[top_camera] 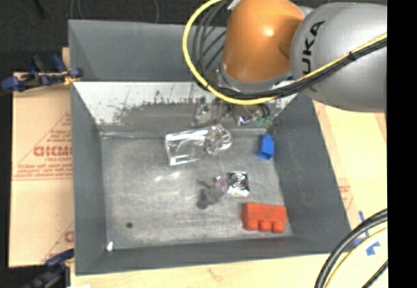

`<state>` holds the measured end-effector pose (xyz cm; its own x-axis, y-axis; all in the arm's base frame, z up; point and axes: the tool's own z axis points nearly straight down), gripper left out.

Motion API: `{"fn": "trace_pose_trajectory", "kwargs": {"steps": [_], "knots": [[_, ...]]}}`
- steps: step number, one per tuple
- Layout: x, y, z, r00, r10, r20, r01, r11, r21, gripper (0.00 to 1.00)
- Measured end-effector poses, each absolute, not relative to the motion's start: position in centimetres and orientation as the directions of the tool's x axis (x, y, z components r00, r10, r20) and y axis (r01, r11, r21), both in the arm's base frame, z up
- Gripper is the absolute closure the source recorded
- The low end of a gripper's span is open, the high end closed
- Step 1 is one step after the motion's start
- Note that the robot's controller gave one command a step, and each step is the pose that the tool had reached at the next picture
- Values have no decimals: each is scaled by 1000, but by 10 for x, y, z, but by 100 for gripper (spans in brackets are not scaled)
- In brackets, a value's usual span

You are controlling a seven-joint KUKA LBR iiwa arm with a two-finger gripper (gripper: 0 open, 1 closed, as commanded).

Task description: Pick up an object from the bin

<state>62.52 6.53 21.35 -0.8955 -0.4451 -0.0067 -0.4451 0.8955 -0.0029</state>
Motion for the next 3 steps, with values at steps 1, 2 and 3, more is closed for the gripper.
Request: {"fn": "trace_pose_trajectory", "kwargs": {"steps": [1, 2, 3], "knots": [[625, 65, 212, -897, -443, -5, -443, 897, -1, 0], [627, 79, 83, -873, -488, 2, -488, 873, 3, 0], [630, 78, 90, -875, -484, -5, -484, 875, 0, 100]]}}
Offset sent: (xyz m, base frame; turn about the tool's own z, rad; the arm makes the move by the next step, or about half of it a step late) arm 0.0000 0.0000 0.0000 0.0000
